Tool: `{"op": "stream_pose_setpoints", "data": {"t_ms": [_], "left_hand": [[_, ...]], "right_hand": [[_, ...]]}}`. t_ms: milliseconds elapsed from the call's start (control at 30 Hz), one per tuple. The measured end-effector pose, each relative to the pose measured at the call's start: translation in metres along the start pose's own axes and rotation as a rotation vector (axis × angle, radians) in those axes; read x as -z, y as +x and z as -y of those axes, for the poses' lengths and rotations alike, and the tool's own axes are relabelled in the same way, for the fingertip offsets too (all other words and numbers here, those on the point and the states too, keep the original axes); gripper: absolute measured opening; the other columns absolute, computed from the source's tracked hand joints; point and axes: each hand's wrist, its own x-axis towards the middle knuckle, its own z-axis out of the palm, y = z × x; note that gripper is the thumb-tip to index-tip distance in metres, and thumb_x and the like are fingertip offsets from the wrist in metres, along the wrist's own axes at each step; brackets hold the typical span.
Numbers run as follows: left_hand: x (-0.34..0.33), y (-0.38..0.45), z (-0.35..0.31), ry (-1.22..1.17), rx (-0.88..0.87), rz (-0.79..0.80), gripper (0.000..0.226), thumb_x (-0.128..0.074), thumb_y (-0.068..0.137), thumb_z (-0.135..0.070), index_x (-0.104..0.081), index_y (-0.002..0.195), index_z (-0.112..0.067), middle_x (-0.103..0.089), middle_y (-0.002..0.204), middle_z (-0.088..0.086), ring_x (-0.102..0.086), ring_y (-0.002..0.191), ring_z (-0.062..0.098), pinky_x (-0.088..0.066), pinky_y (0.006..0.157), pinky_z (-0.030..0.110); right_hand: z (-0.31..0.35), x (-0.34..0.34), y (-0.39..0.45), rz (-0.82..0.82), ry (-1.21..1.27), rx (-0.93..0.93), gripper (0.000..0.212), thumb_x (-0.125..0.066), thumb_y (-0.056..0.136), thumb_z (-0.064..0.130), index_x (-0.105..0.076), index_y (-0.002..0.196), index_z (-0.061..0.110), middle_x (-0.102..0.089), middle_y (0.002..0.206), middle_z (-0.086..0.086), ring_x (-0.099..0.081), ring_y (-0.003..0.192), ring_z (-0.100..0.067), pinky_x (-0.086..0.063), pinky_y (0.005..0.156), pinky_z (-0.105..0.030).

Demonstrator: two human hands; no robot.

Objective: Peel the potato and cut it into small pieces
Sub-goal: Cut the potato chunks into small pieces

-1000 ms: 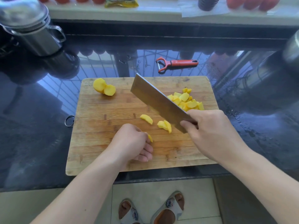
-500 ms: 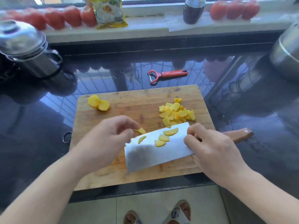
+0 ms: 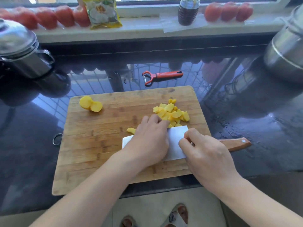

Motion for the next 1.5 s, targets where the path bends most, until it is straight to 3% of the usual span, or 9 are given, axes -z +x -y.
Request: {"op": "stream_pose_setpoints", "data": {"t_ms": [100, 200, 267, 467, 633, 833, 1033, 1333, 1500], "left_hand": [[0.017, -0.007, 0.015, -0.243, 0.062, -0.231, 0.041, -0.046, 0.101, -0.004, -0.066, 0.131, -0.023, -0.055, 0.13, 0.0, -0.046, 0.126, 0.02, -0.041, 0.107, 0.035], [0.033, -0.033, 0.038, -0.361, 0.275, -0.221, 0.04, -0.045, 0.092, 0.003, -0.069, 0.085, -0.028, -0.069, 0.098, -0.008, -0.063, 0.092, 0.018, -0.047, 0.072, 0.029], [0.032, -0.046, 0.043, -0.318, 0.327, -0.069, 0.041, -0.043, 0.094, -0.001, -0.071, 0.087, -0.03, -0.069, 0.1, -0.012, -0.064, 0.091, 0.015, -0.051, 0.072, 0.028], [0.02, -0.017, 0.042, -0.168, 0.059, -0.018, 0.061, -0.037, 0.099, 0.003, -0.054, 0.15, -0.025, -0.047, 0.153, -0.011, -0.037, 0.142, 0.015, -0.03, 0.122, 0.035], [0.048, -0.039, 0.072, -0.462, 0.3, -0.521, 0.048, -0.043, 0.096, 0.007, -0.073, 0.119, -0.023, -0.07, 0.112, -0.015, -0.061, 0.102, -0.005, -0.041, 0.083, 0.003], [0.054, -0.065, 0.118, -0.551, 0.526, -0.685, 0.04, -0.045, 0.092, 0.002, -0.071, 0.095, -0.028, -0.073, 0.097, -0.004, -0.067, 0.095, 0.017, -0.046, 0.067, 0.026], [0.044, -0.061, 0.125, -0.379, 0.438, -0.526, 0.038, -0.049, 0.097, -0.003, -0.07, 0.119, -0.025, -0.065, 0.123, -0.005, -0.059, 0.115, 0.017, -0.048, 0.097, 0.036], [0.047, -0.03, 0.17, 0.239, 0.05, -0.459, 0.051, -0.061, 0.083, 0.001, -0.066, 0.132, -0.009, -0.061, 0.135, 0.014, -0.051, 0.125, 0.044, -0.048, 0.102, 0.063], [0.066, 0.007, 0.177, 0.609, -0.065, -0.234, 0.06, -0.06, 0.09, -0.009, -0.051, 0.148, -0.02, -0.057, 0.148, 0.005, -0.038, 0.147, 0.036, -0.026, 0.123, 0.054]], "right_hand": [[-0.004, 0.003, -0.004, 0.038, 0.01, -0.004, 0.027, -0.043, 0.072, -0.015, -0.047, 0.071, 0.012, -0.047, 0.074, -0.008, -0.026, 0.049, -0.023, -0.024, 0.043, -0.033], [-0.006, 0.008, -0.007, 0.045, 0.029, -0.033, 0.028, -0.049, 0.065, -0.016, -0.049, 0.072, 0.01, -0.048, 0.075, -0.008, -0.03, 0.048, -0.024, -0.03, 0.041, -0.035], [-0.006, 0.009, -0.007, 0.048, 0.031, -0.043, 0.029, -0.051, 0.063, -0.017, -0.048, 0.072, 0.01, -0.048, 0.075, -0.008, -0.031, 0.049, -0.025, -0.031, 0.04, -0.035], [-0.001, 0.015, -0.01, 0.079, 0.024, -0.086, 0.032, -0.059, 0.057, -0.017, -0.051, 0.072, 0.01, -0.051, 0.076, -0.007, -0.034, 0.048, -0.025, -0.032, 0.04, -0.034], [0.008, 0.04, -0.007, 0.29, 0.22, -0.143, 0.026, -0.071, 0.073, 0.001, -0.064, 0.086, 0.023, -0.049, 0.081, 0.007, -0.047, 0.051, -0.022, -0.045, 0.042, -0.038], [0.062, 0.047, 0.025, 0.493, 0.528, -0.234, 0.022, -0.047, 0.102, 0.031, -0.04, 0.082, 0.03, -0.043, 0.082, 0.009, -0.049, 0.066, -0.012, -0.043, 0.056, -0.036], [0.076, 0.034, 0.054, 0.538, 0.551, -0.325, 0.025, -0.044, 0.102, 0.026, -0.041, 0.077, 0.026, -0.045, 0.082, 0.007, -0.051, 0.071, -0.016, -0.045, 0.061, -0.038], [0.021, 0.036, 0.043, 0.416, 0.462, -0.561, 0.035, -0.058, 0.093, 0.016, -0.042, 0.065, 0.03, -0.051, 0.068, 0.009, -0.058, 0.061, -0.018, -0.046, 0.057, -0.036], [0.02, 0.038, 0.041, 0.335, 0.66, -0.708, 0.025, -0.058, 0.095, 0.013, -0.055, 0.069, 0.01, -0.059, 0.059, -0.003, -0.059, 0.048, -0.014, -0.047, 0.048, -0.028]]}}
